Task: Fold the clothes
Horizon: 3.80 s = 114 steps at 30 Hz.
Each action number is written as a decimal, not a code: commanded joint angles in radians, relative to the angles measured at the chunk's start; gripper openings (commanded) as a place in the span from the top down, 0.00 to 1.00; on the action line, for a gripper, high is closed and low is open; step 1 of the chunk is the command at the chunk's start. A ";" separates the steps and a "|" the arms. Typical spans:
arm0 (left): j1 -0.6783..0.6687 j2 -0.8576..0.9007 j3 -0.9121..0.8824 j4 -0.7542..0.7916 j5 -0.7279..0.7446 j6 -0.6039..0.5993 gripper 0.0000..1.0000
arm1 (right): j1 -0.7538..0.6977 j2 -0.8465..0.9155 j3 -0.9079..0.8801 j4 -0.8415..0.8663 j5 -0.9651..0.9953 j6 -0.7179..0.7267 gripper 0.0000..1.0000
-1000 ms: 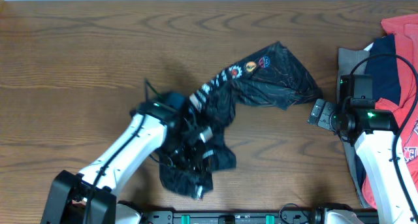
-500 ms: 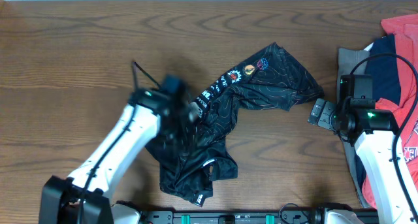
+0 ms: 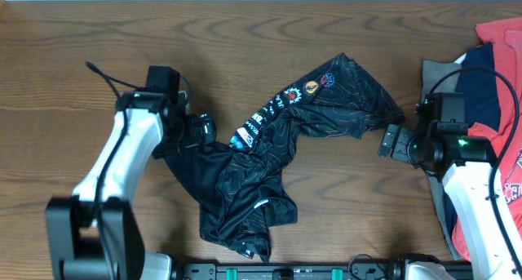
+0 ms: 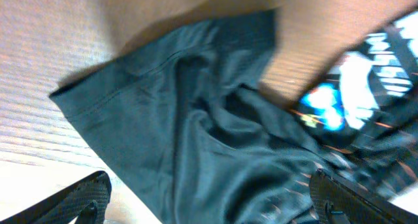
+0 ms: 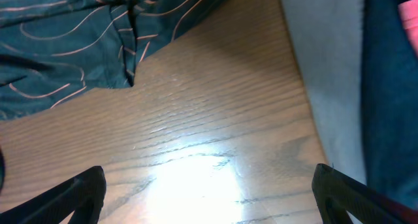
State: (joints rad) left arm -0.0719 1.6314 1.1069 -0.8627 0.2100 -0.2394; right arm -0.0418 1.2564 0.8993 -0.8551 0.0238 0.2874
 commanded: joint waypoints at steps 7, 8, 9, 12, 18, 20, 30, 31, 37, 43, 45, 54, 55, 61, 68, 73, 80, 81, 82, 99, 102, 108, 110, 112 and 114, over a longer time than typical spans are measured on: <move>0.003 0.202 -0.010 -0.001 0.059 -0.037 0.02 | -0.017 0.067 0.001 0.002 -0.059 -0.035 0.01; 0.003 0.215 -0.010 0.003 0.059 -0.037 0.02 | -0.017 0.072 0.001 0.003 -0.058 -0.035 0.01; 0.003 0.228 -0.010 0.011 0.059 -0.036 0.02 | -0.017 0.076 0.001 0.003 -0.058 -0.035 0.01; 0.003 0.258 -0.010 0.049 0.059 -0.036 0.19 | -0.017 0.081 0.001 0.008 -0.058 -0.034 0.01; 0.007 0.270 -0.006 0.163 0.056 -0.016 0.94 | -0.017 0.081 0.001 0.010 -0.058 -0.034 0.01; 0.019 0.270 0.021 0.196 0.042 -0.016 0.94 | -0.017 0.081 0.001 0.010 -0.058 -0.034 0.02; 0.114 0.270 0.508 0.125 0.023 0.086 0.94 | -0.017 0.081 0.001 0.027 -0.058 -0.033 0.03; 0.115 0.270 0.545 0.132 0.008 0.100 0.94 | -0.017 0.081 0.001 0.029 -0.058 -0.029 0.03; 0.117 0.271 0.608 0.181 -0.137 0.112 0.64 | -0.017 0.081 0.001 0.028 -0.058 -0.022 0.03; 0.108 0.274 0.605 0.053 -0.085 0.111 0.13 | -0.017 0.081 0.001 0.026 -0.058 -0.023 0.02; 0.098 0.274 0.605 -0.070 0.028 0.109 0.11 | -0.017 0.081 0.001 0.026 -0.058 -0.023 0.02; -0.021 0.274 0.490 -0.431 0.168 0.096 0.02 | -0.017 0.081 0.001 0.029 -0.058 -0.023 0.02; -0.041 0.274 0.458 -0.429 0.168 0.092 0.02 | -0.017 0.081 0.001 0.029 -0.058 -0.023 0.02; -0.117 0.274 0.275 -0.340 0.129 -0.028 0.02 | -0.017 0.081 0.001 0.027 -0.058 -0.023 0.02; -0.148 0.274 0.137 -0.181 0.028 -0.183 0.02 | -0.017 0.081 0.001 0.028 -0.058 -0.023 0.01; -0.149 0.274 0.079 -0.106 0.028 -0.223 0.01 | -0.017 0.081 0.001 0.028 -0.058 -0.023 0.01; -0.150 0.274 0.073 -0.084 0.035 -0.223 0.23 | -0.017 0.081 0.001 0.028 -0.058 -0.023 0.01; -0.150 0.274 0.073 -0.084 0.041 -0.222 0.28 | -0.017 0.081 0.001 0.028 -0.058 -0.023 0.01; -0.150 0.274 0.073 -0.084 0.044 -0.222 0.32 | -0.017 0.081 0.001 0.028 -0.058 -0.023 0.01; -0.150 0.225 0.073 -0.072 0.043 -0.214 0.77 | -0.017 0.081 0.001 0.029 -0.058 -0.023 0.01; -0.150 0.225 0.073 -0.072 0.043 -0.215 0.78 | -0.017 0.081 0.001 0.029 -0.058 -0.023 0.01; -0.150 0.226 0.073 -0.070 0.039 -0.215 0.58 | -0.017 0.081 0.001 0.028 -0.058 -0.023 0.01; -0.150 0.227 0.071 -0.065 0.039 -0.215 0.57 | -0.017 0.081 0.001 0.028 -0.058 -0.023 0.01; -0.150 0.228 0.065 -0.056 0.039 -0.215 0.57 | -0.017 0.081 0.001 0.028 -0.058 -0.023 0.01; -0.151 0.228 0.051 -0.032 0.039 -0.215 0.57 | -0.017 0.081 0.001 0.028 -0.058 -0.023 0.01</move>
State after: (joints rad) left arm -0.2192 1.8732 1.1831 -0.9077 0.2554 -0.4500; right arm -0.0418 1.3334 0.8993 -0.8261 -0.0303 0.2668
